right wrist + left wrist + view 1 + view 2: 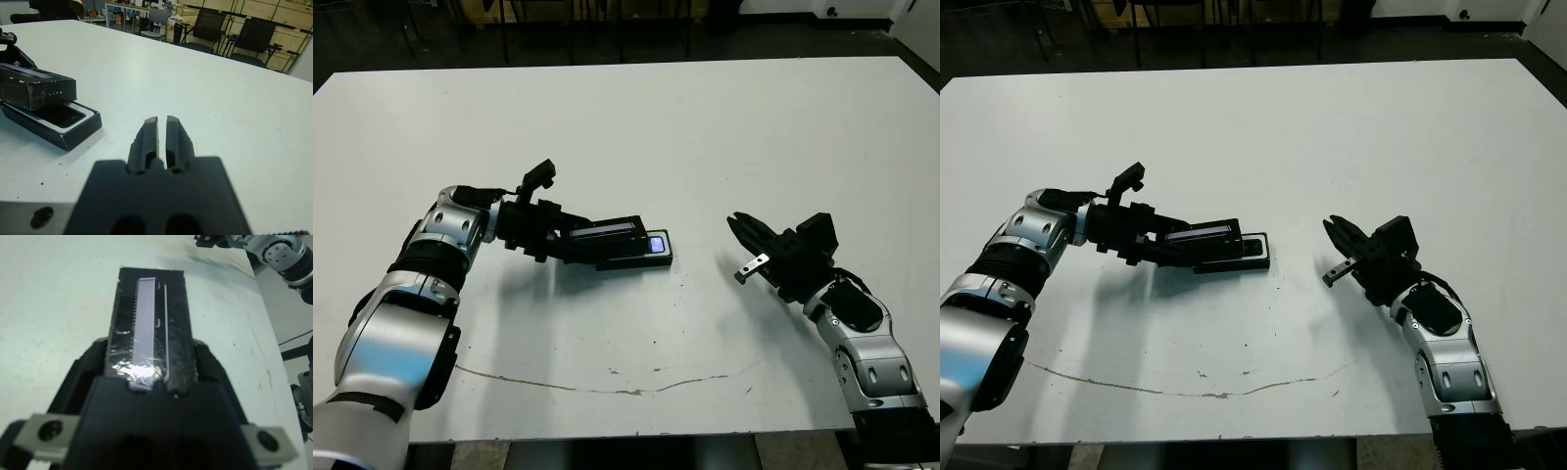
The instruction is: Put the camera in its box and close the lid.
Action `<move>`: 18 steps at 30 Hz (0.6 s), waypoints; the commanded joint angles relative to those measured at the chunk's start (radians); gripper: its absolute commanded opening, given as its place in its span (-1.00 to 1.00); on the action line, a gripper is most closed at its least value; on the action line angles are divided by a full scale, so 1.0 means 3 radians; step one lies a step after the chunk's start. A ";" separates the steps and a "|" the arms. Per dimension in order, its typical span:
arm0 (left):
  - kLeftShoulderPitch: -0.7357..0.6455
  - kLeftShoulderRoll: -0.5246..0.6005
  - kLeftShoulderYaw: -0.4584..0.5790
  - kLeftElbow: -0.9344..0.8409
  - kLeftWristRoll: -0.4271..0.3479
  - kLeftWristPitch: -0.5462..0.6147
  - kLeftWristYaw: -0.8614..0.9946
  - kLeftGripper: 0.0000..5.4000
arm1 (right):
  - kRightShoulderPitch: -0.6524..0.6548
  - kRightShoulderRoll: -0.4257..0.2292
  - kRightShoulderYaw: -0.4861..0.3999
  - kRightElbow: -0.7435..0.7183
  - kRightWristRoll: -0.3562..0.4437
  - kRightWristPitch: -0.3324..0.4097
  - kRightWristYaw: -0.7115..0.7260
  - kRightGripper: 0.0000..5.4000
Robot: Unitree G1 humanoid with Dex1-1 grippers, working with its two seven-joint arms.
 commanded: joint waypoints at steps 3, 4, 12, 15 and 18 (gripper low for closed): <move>0.0127 -0.0134 -0.0027 0.0173 0.0085 0.0032 0.0022 0.03 | 0.0053 0.0013 0.0011 0.0105 -0.0012 -0.0106 0.0031 -1.00; 0.0134 -0.0145 -0.0024 0.0180 0.0091 0.0006 0.0034 0.03 | 0.0054 0.0013 0.0015 0.0120 -0.0020 -0.0126 0.0030 -1.00; 0.0178 -0.0187 0.0041 0.0190 0.0060 -0.0105 0.0116 0.03 | 0.0088 0.0023 0.0043 0.0090 -0.0043 -0.0094 -0.0011 -1.00; 0.0190 -0.0178 0.0047 0.0172 0.0066 -0.0102 0.0151 0.03 | 0.0078 0.0023 0.0045 0.0131 -0.0046 -0.0149 0.0008 -1.00; 0.0211 -0.0170 0.0067 0.0148 0.0042 -0.0134 0.0153 0.03 | 0.0090 0.0019 0.0049 0.0100 -0.0042 -0.0123 0.0006 -1.00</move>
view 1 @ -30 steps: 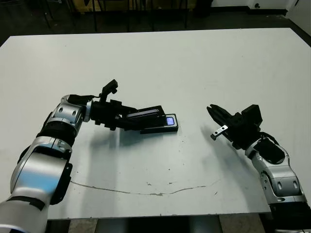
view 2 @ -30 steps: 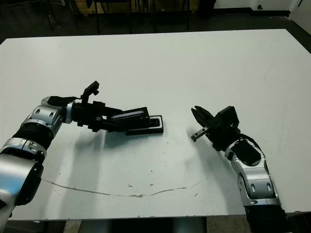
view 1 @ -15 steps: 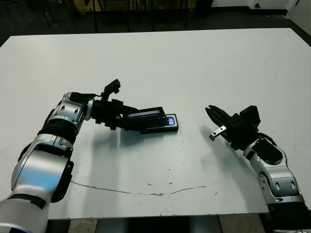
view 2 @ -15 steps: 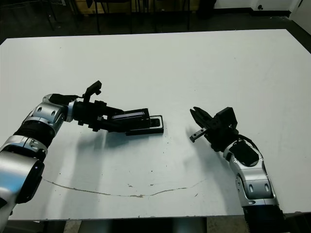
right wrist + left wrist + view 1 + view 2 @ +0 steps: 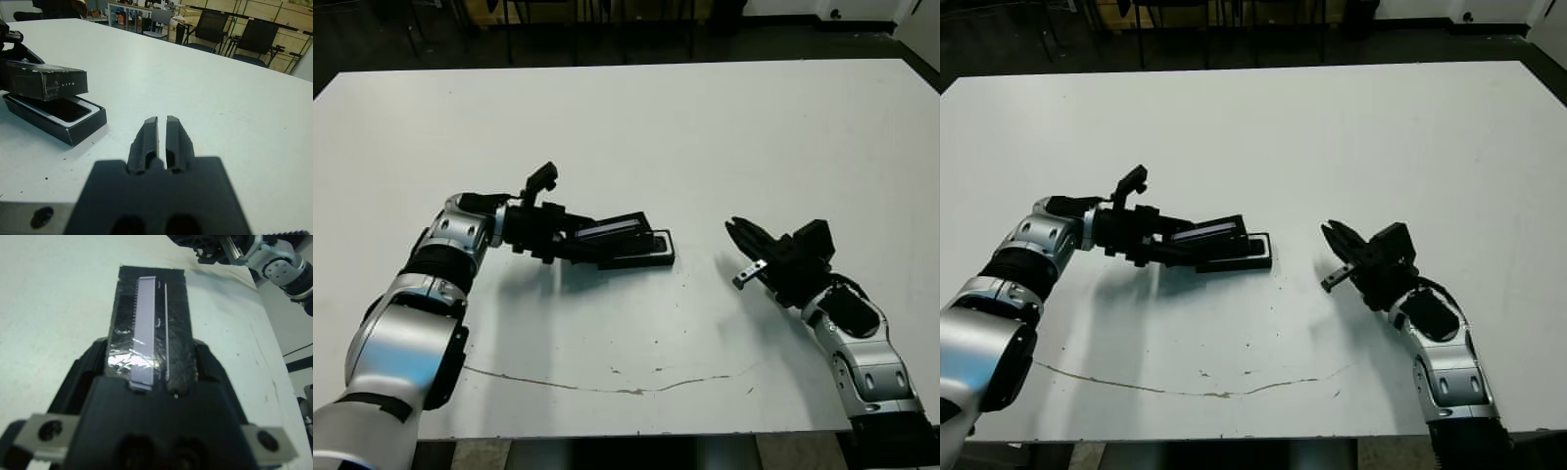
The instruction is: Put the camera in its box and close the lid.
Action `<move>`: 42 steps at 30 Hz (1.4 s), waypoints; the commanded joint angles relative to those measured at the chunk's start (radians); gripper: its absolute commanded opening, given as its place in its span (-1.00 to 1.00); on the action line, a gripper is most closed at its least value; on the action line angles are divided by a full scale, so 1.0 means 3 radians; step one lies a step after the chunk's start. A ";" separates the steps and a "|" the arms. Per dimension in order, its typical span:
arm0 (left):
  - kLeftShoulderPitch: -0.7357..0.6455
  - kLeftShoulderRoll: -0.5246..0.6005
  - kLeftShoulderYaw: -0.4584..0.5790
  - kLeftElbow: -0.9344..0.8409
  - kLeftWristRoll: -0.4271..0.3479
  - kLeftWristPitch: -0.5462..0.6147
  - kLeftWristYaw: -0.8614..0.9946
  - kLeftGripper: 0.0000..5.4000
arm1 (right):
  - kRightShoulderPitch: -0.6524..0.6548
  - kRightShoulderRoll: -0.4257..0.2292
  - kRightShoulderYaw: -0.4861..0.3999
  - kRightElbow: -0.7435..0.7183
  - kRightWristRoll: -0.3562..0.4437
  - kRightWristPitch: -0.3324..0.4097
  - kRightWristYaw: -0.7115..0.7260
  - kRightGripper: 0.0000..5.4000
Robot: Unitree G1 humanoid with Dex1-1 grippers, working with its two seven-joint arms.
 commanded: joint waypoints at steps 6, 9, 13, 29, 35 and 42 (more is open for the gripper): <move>0.0219 0.0082 0.0112 -0.0142 -0.0033 -0.0062 0.0008 0.03 | 0.0052 0.0009 0.0014 -0.0008 0.0013 0.0100 0.0005 -1.00; 0.0231 0.0166 0.0210 -0.0281 -0.0138 -0.0010 -0.0057 0.03 | 0.0043 0.0003 0.0018 0.0024 0.0021 0.0070 0.0039 -1.00; 0.0221 0.0258 0.0285 -0.0424 -0.0194 0.0058 -0.0048 0.03 | 0.0031 -0.0001 0.0027 0.0048 0.0000 0.0041 0.0046 -1.00; 0.0145 0.0305 0.0454 -0.0490 -0.0242 -0.0084 0.0179 0.03 | 0.0028 0.0014 0.0013 0.0091 0.0036 0.0099 0.0058 -1.00; 0.0076 0.0212 0.0337 -0.0306 -0.0129 -0.0046 0.0230 0.03 | 0.0046 0.0011 0.0021 0.0050 0.0028 0.0112 0.0052 -1.00; 0.0003 0.0107 0.0227 -0.0056 -0.0039 0.0130 0.0201 0.03 | 0.0059 0.0012 0.0015 0.0025 0.0029 0.0120 0.0042 -1.00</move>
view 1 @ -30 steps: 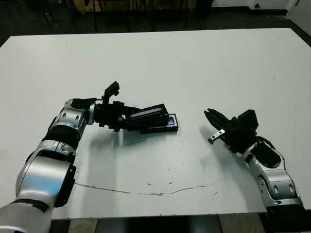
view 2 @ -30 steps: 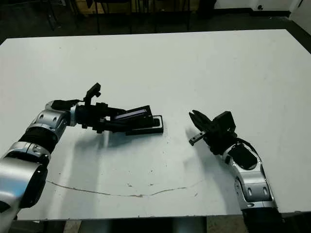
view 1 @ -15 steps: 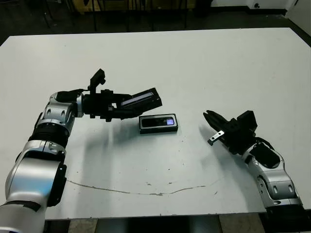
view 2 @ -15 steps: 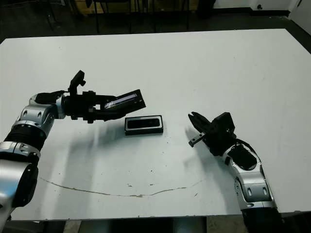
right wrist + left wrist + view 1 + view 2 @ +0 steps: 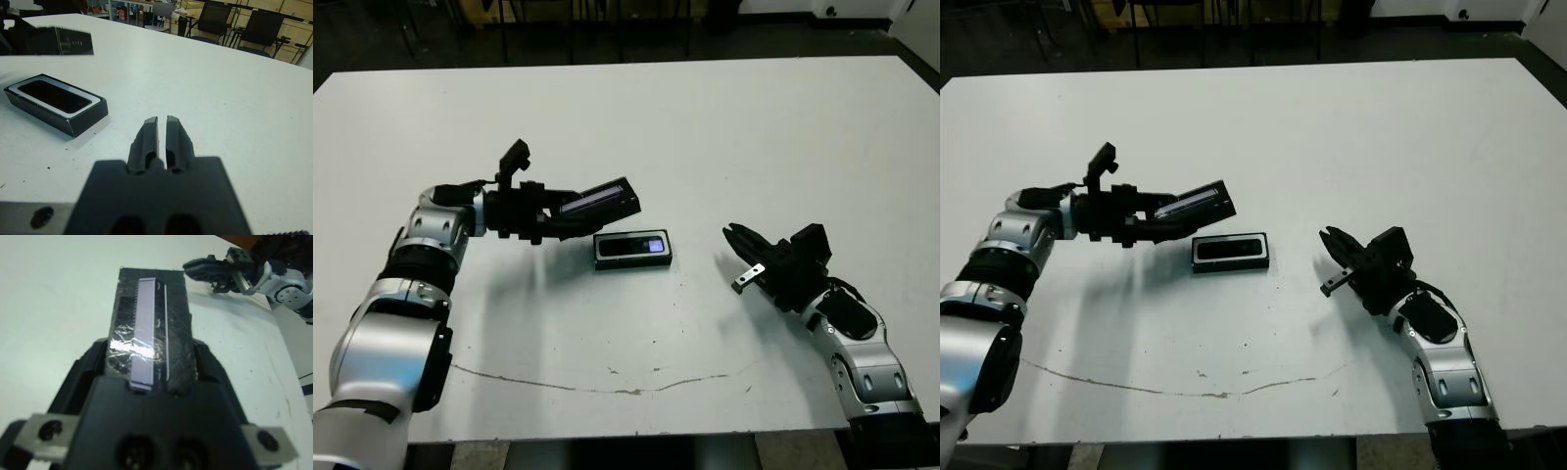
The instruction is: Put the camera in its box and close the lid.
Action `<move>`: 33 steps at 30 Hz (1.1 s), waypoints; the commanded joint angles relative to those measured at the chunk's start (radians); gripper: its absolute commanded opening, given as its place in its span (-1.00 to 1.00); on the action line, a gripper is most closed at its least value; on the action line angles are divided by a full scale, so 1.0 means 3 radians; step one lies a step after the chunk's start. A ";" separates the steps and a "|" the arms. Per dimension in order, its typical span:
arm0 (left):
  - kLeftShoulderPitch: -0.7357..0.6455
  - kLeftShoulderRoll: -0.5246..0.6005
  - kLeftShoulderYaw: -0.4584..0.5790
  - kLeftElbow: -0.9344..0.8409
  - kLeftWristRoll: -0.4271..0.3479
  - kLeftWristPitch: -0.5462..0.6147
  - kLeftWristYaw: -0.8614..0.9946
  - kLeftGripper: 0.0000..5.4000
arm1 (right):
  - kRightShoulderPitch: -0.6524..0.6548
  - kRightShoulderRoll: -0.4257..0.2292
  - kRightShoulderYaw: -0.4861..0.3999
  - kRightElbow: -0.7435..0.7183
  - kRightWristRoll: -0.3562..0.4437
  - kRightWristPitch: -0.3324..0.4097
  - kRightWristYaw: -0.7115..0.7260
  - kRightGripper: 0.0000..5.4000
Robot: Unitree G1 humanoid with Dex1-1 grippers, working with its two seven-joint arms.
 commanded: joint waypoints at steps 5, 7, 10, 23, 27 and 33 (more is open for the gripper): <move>-0.0027 -0.0099 -0.0114 0.0194 0.0149 0.0078 0.0016 0.03 | 0.0041 0.0001 0.0015 -0.0020 -0.0038 0.0059 -0.0032 -1.00; -0.0028 -0.0113 -0.0161 0.0230 0.0209 0.0047 0.0036 0.03 | 0.0040 0.0001 0.0013 -0.0029 -0.0027 0.0075 -0.0026 -1.00; -0.0038 -0.0148 -0.0198 0.0317 0.0266 0.0052 0.0016 0.03 | 0.0039 0.0008 -0.0001 -0.0024 0.0012 0.0084 -0.0006 -1.00; 0.0001 -0.0133 -0.0269 0.0312 0.0323 0.0035 -0.0067 0.03 | 0.0048 0.0012 -0.0002 -0.0060 0.0014 0.0129 -0.0024 -1.00; 0.0031 -0.0114 -0.0299 0.0246 0.0325 -0.0055 -0.0181 0.03 | 0.0045 0.0021 -0.0007 -0.0025 0.0024 0.0072 -0.0010 -1.00; 0.0176 -0.0091 -0.0355 -0.0076 0.0269 -0.0058 -0.0373 0.03 | 0.0055 0.0019 -0.0013 -0.0032 0.0017 0.0075 -0.0026 -1.00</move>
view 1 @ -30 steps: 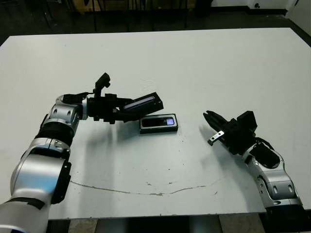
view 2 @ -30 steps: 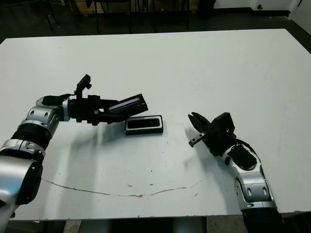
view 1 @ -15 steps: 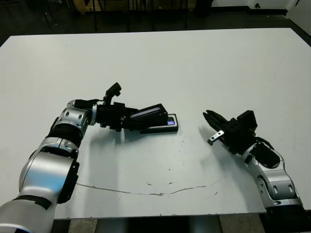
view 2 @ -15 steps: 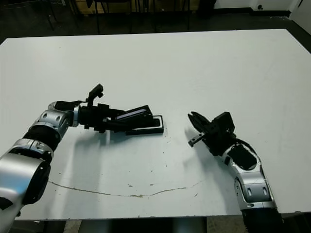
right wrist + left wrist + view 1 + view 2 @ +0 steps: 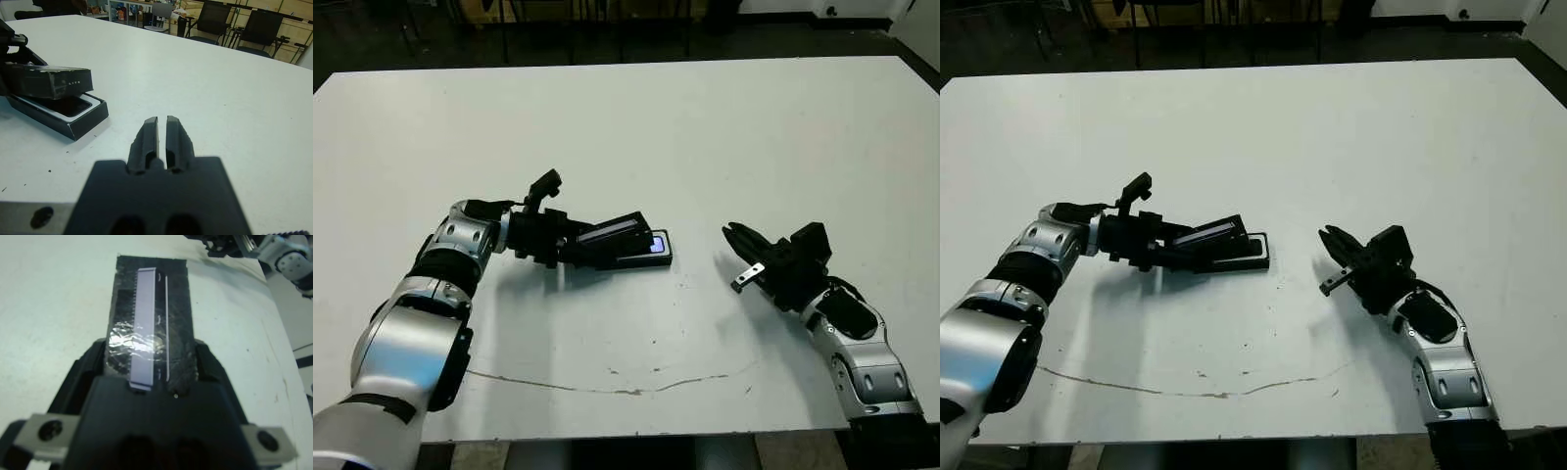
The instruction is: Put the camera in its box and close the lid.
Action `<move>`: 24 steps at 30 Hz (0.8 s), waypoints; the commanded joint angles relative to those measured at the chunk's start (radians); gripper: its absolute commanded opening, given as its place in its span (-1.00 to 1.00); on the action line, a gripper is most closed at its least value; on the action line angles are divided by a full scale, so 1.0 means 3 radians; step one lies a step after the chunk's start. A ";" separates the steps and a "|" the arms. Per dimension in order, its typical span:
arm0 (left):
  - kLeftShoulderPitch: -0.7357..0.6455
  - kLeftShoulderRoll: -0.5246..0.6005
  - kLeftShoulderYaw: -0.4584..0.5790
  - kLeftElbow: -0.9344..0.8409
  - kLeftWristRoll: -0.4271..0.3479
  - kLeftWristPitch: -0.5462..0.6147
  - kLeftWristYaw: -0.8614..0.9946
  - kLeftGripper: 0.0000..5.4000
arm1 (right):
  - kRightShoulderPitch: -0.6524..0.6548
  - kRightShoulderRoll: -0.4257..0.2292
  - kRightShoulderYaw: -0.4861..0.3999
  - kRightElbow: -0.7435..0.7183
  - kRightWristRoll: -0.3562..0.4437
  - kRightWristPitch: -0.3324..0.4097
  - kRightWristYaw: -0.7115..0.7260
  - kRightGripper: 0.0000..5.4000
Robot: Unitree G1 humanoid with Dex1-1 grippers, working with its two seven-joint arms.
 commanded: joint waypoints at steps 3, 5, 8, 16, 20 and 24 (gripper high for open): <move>0.0218 0.0000 -0.0120 -0.0205 0.0019 0.0091 -0.0179 0.03 | 0.0050 -0.0007 -0.0007 0.0012 -0.0007 0.0038 -0.0005 -1.00; 0.0235 -0.0017 -0.0139 -0.0208 0.0035 0.0094 -0.0136 0.03 | 0.0056 -0.0003 -0.0009 -0.0003 0.0000 0.0061 -0.0013 -1.00; 0.0243 -0.0056 -0.0163 -0.0158 0.0058 0.0001 -0.0112 0.03 | 0.0073 0.0001 -0.0011 -0.0024 -0.0004 0.0078 -0.0033 -1.00; 0.0193 -0.0232 -0.0324 0.0095 0.0244 -0.0239 0.0139 0.03 | 0.0085 -0.0023 -0.0017 -0.0005 -0.0014 0.0045 -0.0028 -1.00; 0.0177 -0.0320 -0.0425 0.0210 0.0363 -0.0433 0.0280 0.03 | 0.0081 -0.0036 -0.0022 0.0027 -0.0006 0.0006 0.0006 -1.00; 0.0144 -0.0392 -0.0475 0.0326 0.0414 -0.0503 0.0309 0.03 | 0.0067 -0.0032 -0.0041 0.0098 0.0019 -0.0047 0.0061 -1.00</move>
